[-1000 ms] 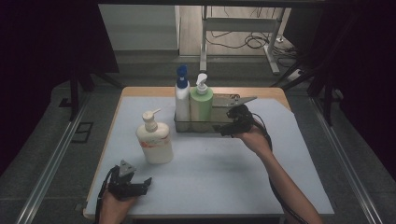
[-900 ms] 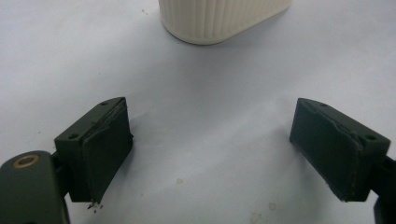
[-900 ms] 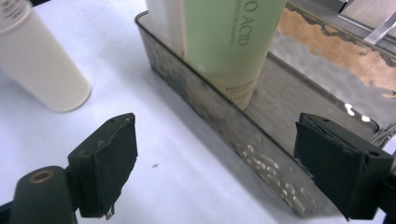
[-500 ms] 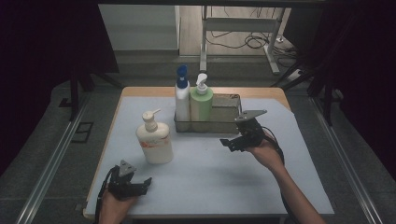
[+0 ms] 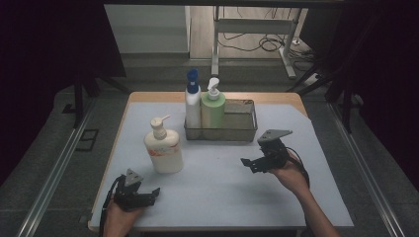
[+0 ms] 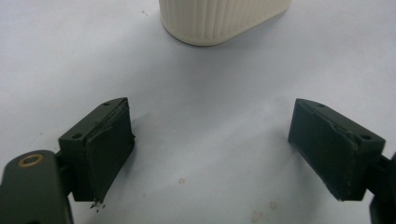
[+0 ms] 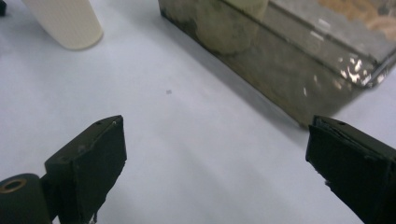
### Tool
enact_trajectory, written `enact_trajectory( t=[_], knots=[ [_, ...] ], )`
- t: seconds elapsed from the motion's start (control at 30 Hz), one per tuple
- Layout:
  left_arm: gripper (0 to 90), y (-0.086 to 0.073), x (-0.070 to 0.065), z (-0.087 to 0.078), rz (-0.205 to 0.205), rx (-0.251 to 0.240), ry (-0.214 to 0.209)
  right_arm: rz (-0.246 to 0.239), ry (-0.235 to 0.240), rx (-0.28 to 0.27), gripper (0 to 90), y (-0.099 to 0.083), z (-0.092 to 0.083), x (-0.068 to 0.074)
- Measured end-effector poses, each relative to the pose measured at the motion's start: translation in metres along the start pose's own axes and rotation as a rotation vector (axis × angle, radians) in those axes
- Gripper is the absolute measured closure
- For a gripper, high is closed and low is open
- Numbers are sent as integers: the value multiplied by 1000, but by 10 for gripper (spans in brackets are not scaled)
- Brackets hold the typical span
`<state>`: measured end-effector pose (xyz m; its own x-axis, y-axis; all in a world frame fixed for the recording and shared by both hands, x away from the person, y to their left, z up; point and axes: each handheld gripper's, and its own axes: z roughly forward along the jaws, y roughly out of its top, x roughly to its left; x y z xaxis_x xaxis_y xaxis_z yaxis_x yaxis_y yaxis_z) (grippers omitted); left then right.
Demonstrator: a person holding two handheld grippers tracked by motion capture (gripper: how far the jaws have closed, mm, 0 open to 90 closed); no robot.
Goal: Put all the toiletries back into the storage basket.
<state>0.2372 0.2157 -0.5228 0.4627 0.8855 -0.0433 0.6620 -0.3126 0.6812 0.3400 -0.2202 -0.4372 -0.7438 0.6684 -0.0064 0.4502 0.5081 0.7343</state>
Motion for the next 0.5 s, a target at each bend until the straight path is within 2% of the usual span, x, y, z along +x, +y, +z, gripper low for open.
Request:
enact_trajectory(
  t=[0.13, 0.27, 0.5],
  knots=[
    [168, 0, 3, -1, -2, -5, -7, 20, -13, 0, 55, -18, -5, -2],
    [174, 0, 7, -2, -4, -2, 9, 24, -14, 8, 57, -28, -7, -1],
    [235, 6, 15, -11, -34, -55, 10, 38, -23, 16, 68, -51, -9, 4]
  ],
)
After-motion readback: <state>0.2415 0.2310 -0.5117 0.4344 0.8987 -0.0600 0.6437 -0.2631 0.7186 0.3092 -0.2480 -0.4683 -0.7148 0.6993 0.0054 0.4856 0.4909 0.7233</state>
